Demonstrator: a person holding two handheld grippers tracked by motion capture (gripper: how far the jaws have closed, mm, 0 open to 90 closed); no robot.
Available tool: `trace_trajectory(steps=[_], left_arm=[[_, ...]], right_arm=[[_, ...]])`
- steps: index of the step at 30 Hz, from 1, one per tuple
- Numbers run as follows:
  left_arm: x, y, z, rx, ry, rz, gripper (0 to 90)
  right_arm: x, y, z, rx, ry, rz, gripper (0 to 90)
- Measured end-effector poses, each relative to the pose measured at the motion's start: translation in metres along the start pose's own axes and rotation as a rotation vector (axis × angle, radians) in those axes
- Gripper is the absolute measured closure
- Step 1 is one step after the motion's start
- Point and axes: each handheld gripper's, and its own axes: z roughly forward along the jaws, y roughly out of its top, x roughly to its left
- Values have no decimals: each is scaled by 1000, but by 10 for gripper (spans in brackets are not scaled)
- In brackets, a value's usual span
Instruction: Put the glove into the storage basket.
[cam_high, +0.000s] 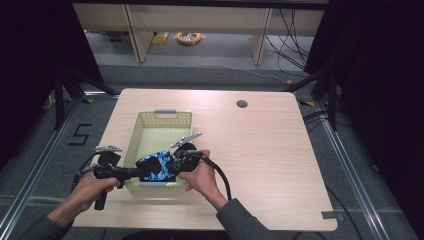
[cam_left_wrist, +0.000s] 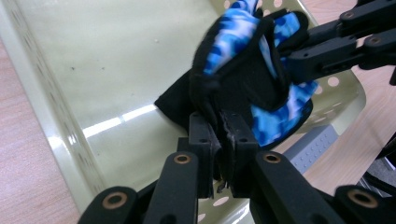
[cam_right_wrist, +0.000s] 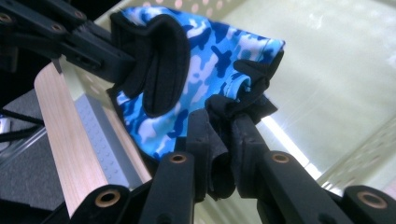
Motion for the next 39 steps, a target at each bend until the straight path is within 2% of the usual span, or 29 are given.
trace_trajectory(steps=[1, 5, 8, 10, 11, 13, 15, 16, 17, 19, 20, 21, 23, 24, 26, 28, 29, 30, 31, 33, 34, 35, 37, 38, 39], left_arm=[[0, 1, 0, 7, 3, 8, 825], [-2, 3, 2, 29, 11, 18, 811], [-2, 3, 4, 49, 15, 24, 767], [-3, 5, 4, 63, 6, 28, 708], [-4, 5, 4, 57, 7, 22, 693], [-5, 8, 3, 57, 12, 35, 653], [-7, 11, 1, 52, 34, 30, 601], [-6, 13, -2, 75, 33, 42, 564], [-7, 14, -2, 62, 42, 23, 536], [-9, 16, -6, 55, 76, 59, 523], [-9, 18, -10, 52, 82, 58, 512], [-10, 19, -10, 35, 87, 44, 505], [-10, 19, -13, 49, 85, 67, 505], [-13, 18, -12, 26, 90, 60, 507], [-15, 17, -13, 52, 79, 84, 509], [-18, 16, -12, 56, 85, 92, 509], [-19, 16, -12, 47, 72, 83, 508], [-21, 16, -12, 46, 76, 92, 507], [-21, 16, -12, 45, 59, 90, 507], [-23, 17, -13, 52, 60, 98, 498], [-25, 17, -12, 42, 53, 91, 490], [-26, 18, -14, 51, 55, 103, 480], [-30, 18, -14, 56, 47, 98, 439], [-32, 17, -14, 48, 48, 85, 423], [-33, 17, -15, 57, 50, 93, 409]], right_arm=[[0, 0, 3, -7, 9, -2, 798], [1, 0, 8, 29, -5, -12, 798], [-1, 0, 11, 46, -16, -13, 798], [-2, -1, 10, 53, -23, -1, 798], [-3, -1, 10, 48, -18, -13, 797], [-3, -1, 11, 50, -23, -9, 797], [-2, -1, 11, 57, -24, 3, 796], [-2, -1, 11, 57, -26, 3, 795], [-2, -1, 11, 56, -27, 4, 794], [-3, -1, 11, 59, -34, 0, 793], [-2, -1, 10, 70, -35, 22, 792], [-4, -1, 11, 59, -35, -9, 792], [-3, -2, 11, 60, -36, -1, 790], [-4, -1, 10, 60, -35, -4, 789], [-3, -1, 10, 61, -36, -2, 784], [-3, -1, 10, 66, -42, -1, 777], [-3, -1, 11, 69, -45, 1, 775], [-3, -2, 11, 70, -53, -5, 770], [-4, -1, 11, 71, -61, -19, 765], [-3, -1, 11, 75, -71, -18, 755], [-3, -1, 11, 78, -80, -23, 744], [-3, -1, 10, 81, -88, -27, 716], [-2, 1, 9, 85, -111, -37, 657], [-2, 2, 8, 82, -109, -36, 638], [-2, 3, 7, 71, -112, -45, 616]])
